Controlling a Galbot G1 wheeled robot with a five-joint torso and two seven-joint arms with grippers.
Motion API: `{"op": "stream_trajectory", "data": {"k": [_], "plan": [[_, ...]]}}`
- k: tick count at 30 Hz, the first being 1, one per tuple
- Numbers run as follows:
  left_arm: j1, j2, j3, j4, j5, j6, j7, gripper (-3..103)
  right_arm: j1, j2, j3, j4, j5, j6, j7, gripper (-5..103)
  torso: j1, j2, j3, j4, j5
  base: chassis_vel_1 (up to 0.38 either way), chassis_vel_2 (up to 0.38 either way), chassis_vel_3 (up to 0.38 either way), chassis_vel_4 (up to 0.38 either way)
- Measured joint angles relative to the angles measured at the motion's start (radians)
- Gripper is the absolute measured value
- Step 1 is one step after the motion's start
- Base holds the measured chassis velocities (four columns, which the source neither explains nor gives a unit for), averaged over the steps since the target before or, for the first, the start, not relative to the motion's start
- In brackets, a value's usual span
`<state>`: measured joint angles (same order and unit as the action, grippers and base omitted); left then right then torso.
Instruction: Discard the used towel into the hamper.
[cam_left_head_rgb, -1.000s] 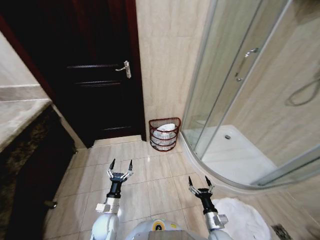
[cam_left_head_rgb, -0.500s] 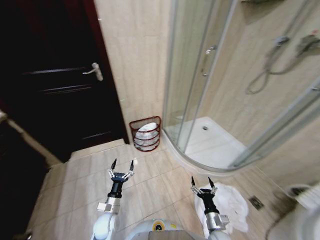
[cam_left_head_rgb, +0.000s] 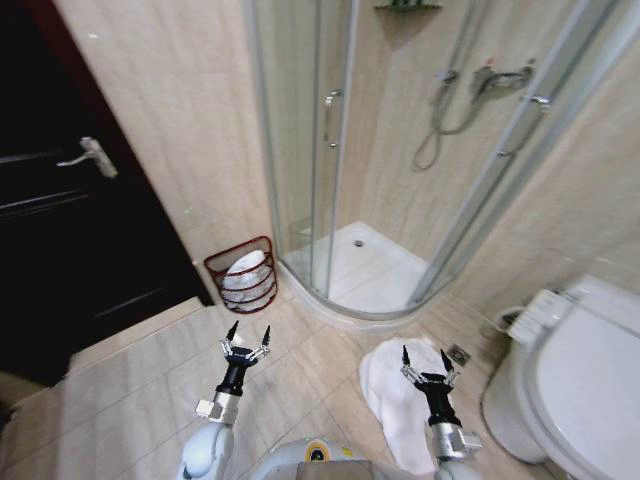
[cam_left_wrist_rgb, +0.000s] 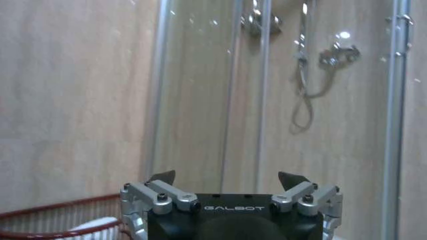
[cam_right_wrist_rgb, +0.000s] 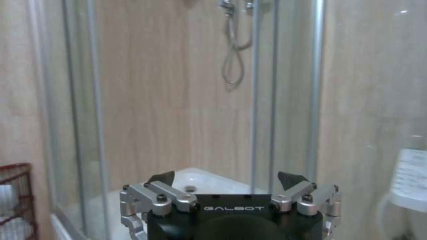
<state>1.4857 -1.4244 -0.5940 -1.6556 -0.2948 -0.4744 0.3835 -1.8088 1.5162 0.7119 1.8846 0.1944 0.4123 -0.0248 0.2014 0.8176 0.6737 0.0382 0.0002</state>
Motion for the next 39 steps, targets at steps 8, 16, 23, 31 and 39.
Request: {"op": "stream_trajectory", "data": {"k": [8, 16, 23, 31, 39], "plan": [[-0.023, 0.013, -0.016, 0.010, 0.008, 0.095, 0.038, 100, -0.024, -0.006, 0.014, 0.014, 0.027, -0.003, 0.000, 100, 0.000, 0.000, 0.000, 0.0004, -0.0003, -0.012, -0.017, -0.021, -0.011], [-0.026, 0.013, -0.013, 0.020, 0.066, 0.156, 0.050, 100, -0.017, 0.010, 0.007, -0.035, 0.005, -0.033, 0.033, 100, 0.000, 0.000, 0.000, 0.0003, -0.0002, 0.000, 0.000, 0.000, 0.000], [-0.038, 0.000, -0.002, 0.040, 0.047, 0.109, 0.010, 100, 0.002, 0.015, 0.012, -0.070, 0.001, -0.023, 0.038, 100, 0.000, 0.000, 0.000, 0.0003, -0.0002, 0.000, 0.000, 0.000, 0.000], [-0.038, -0.003, 0.000, 0.055, 0.035, 0.082, -0.005, 100, 0.001, 0.017, 0.010, -0.070, -0.001, -0.008, 0.039, 100, -0.001, -0.003, -0.001, 0.0003, -0.0002, 0.000, 0.000, 0.000, 0.000], [-0.035, -0.005, 0.000, 0.057, 0.039, 0.076, -0.005, 100, -0.001, 0.019, 0.007, -0.064, -0.002, -0.003, 0.038, 100, -0.016, -0.034, -0.017, 0.0003, -0.0001, 0.000, 0.000, 0.000, 0.000]]}}
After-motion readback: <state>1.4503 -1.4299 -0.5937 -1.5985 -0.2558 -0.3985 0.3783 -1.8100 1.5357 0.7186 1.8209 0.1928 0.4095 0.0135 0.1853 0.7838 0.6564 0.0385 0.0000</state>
